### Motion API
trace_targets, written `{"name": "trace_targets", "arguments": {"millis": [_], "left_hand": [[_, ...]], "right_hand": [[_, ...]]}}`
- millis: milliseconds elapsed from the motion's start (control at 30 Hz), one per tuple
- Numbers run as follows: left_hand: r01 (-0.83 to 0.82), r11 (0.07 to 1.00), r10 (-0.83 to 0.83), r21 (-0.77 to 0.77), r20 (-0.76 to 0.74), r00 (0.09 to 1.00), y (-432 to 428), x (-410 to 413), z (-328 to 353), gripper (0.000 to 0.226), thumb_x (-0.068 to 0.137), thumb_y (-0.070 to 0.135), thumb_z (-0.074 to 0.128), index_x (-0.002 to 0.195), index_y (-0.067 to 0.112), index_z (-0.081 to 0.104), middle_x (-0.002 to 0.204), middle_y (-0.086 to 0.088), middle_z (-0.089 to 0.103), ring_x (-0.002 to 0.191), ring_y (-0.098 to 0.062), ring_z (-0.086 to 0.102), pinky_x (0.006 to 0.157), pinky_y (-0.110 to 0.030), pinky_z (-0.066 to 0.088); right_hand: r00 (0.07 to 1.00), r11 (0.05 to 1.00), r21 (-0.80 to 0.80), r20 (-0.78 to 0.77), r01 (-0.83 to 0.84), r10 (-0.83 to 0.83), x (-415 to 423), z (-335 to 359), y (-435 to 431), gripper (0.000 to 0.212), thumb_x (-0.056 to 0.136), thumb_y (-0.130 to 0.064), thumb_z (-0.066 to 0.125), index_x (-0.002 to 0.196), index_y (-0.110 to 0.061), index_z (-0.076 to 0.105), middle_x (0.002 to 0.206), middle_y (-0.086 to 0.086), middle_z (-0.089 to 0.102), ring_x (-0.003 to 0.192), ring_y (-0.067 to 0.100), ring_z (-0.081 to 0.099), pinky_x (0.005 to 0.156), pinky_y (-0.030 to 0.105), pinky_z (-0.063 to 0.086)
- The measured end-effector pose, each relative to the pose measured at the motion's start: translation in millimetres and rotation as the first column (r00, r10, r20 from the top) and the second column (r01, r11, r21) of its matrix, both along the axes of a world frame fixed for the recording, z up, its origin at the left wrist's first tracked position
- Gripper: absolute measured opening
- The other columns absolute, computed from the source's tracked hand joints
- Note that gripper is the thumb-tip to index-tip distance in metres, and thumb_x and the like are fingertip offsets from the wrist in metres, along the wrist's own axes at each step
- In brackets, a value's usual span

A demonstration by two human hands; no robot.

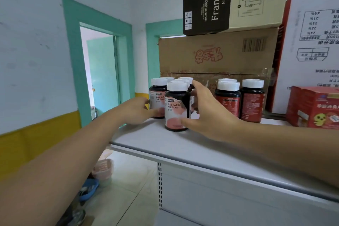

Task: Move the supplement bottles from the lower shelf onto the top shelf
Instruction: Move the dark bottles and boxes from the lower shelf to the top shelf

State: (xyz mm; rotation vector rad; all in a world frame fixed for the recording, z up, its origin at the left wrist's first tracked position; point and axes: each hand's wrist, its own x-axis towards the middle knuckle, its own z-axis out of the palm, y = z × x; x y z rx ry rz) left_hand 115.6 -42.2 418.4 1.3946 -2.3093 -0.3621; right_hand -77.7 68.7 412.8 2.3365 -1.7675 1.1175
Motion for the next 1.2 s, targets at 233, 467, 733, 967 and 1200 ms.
{"name": "trace_targets", "arguments": {"millis": [233,467,733,967,1200], "left_hand": [[0.004,0.999,0.003,-0.036,0.186,0.983,41.1,25.7,12.1,0.052,0.091,0.051,0.056,0.134,0.023,0.053,0.128,0.003,0.060,0.104,-0.015,0.055,0.083,-0.025,0.038],[0.136,0.984,-0.107,-0.114,0.231,0.967,110.4,22.5,18.8,0.046,0.091,0.050,0.056,0.131,0.028,0.055,0.123,0.005,0.061,0.108,-0.016,0.059,0.088,-0.028,0.043],[0.351,0.926,-0.308,-0.140,0.260,0.915,173.6,-16.2,7.5,0.048,0.089,0.053,0.057,0.130,0.027,0.056,0.120,0.007,0.062,0.106,-0.012,0.059,0.095,-0.035,0.048],[0.434,0.879,-0.433,-0.199,0.049,0.900,220.7,-28.0,-25.3,0.047,0.082,0.057,0.058,0.123,0.036,0.056,0.115,0.015,0.059,0.105,-0.007,0.058,0.087,-0.036,0.049],[0.451,0.846,-0.483,-0.285,-0.048,0.874,264.1,-55.9,-124.7,0.045,0.085,0.054,0.058,0.119,0.025,0.062,0.112,0.011,0.062,0.099,-0.010,0.058,0.087,-0.034,0.046]], "right_hand": [[0.934,0.945,0.267,-0.347,0.188,-0.088,-8.6,3.8,47.5,0.057,0.092,-0.042,0.055,0.143,-0.022,0.038,0.140,0.000,0.049,0.120,0.016,0.050,0.096,0.024,0.039],[0.917,0.888,0.298,-0.303,0.349,-0.259,-26.2,7.9,116.6,0.038,0.091,-0.042,0.056,0.124,-0.022,0.058,0.121,-0.003,0.059,0.107,0.016,0.055,0.093,0.030,0.046],[0.804,0.761,0.261,-0.225,0.594,-0.551,-73.7,-1.1,238.2,0.033,0.090,-0.040,0.058,0.116,-0.021,0.063,0.112,-0.002,0.063,0.102,0.018,0.058,0.091,0.034,0.048],[0.647,0.620,0.184,-0.245,0.762,-0.722,-101.9,-28.2,346.5,0.040,0.090,-0.045,0.057,0.124,-0.023,0.060,0.129,0.001,0.058,0.112,0.019,0.054,0.084,0.027,0.036],[0.618,0.578,0.243,-0.138,0.779,-0.774,-106.5,-108.0,398.9,0.036,0.088,-0.045,0.055,0.121,-0.030,0.060,0.131,-0.003,0.055,0.114,0.015,0.051,0.089,0.029,0.037]]}}
